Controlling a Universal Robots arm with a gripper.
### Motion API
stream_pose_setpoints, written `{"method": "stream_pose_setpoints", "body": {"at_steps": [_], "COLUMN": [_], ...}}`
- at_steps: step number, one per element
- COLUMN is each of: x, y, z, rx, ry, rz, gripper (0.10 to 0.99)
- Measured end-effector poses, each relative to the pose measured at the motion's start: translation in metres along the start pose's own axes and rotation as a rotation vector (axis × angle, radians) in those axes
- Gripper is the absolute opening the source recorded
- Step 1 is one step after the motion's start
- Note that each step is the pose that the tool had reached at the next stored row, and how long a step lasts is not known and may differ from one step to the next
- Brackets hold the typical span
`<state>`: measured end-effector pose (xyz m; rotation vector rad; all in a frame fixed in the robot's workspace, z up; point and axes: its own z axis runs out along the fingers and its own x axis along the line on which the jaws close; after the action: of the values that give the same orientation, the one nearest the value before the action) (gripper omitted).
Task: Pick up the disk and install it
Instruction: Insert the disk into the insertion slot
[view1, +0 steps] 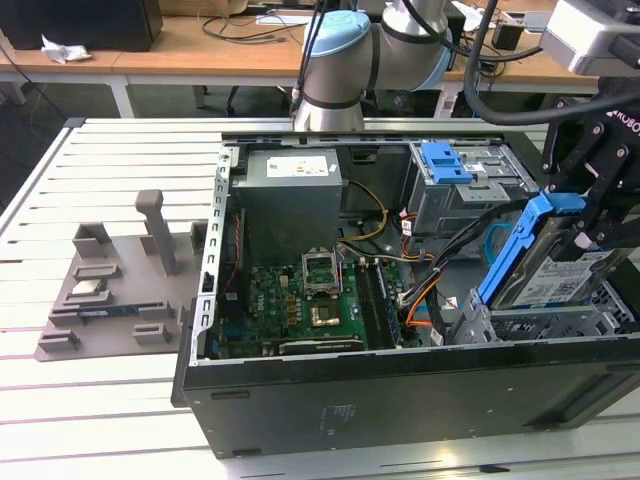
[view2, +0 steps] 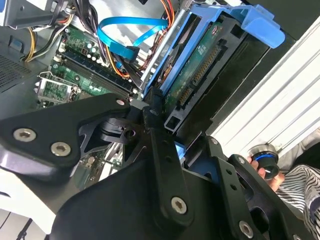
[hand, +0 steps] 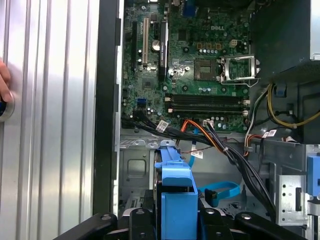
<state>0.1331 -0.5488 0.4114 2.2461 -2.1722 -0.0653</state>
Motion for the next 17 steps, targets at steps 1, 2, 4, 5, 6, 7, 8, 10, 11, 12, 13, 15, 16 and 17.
{"method": "stream_pose_setpoints", "body": {"at_steps": [1,2,4,5,6,7,8,10,11,12,13,15,16,17], "x": [0.0000,0.0001,0.0001,0.0001,0.0002,0.0002,0.0002,0.0002,0.0003,0.0003,0.0002,0.0003,0.0003,0.0002], "y": [-0.0001,-0.0001,-0.0002,-0.0002,-0.0003,-0.0004,-0.0004,-0.0005,-0.0005,-0.0005,-0.0005,-0.0005,-0.0005,-0.0005], "z": [0.0010,0.0020,0.0049,0.0058,0.0069,0.0087,0.0097,0.0119,0.0119,0.0119,0.0120,0.0120,0.0120,0.0120], "rx": [0.000,0.000,0.000,0.000,0.000,0.000,0.000,0.000,0.000,0.000,0.000,0.000,0.000,0.000], "ry": [0.0000,0.0000,0.0000,0.0000,0.0000,0.0000,0.0000,0.0001,0.0002,0.0002,0.0001,0.0000,0.0001,0.0002], "rz": [0.000,0.000,0.000,0.000,0.000,0.000,0.000,0.000,0.000,0.000,0.000,0.000,0.000,0.000], "gripper": [0.369,0.369,0.369,0.369,0.369,0.369,0.369,0.369,0.369,0.369,0.369,0.369,0.380,0.380]}}
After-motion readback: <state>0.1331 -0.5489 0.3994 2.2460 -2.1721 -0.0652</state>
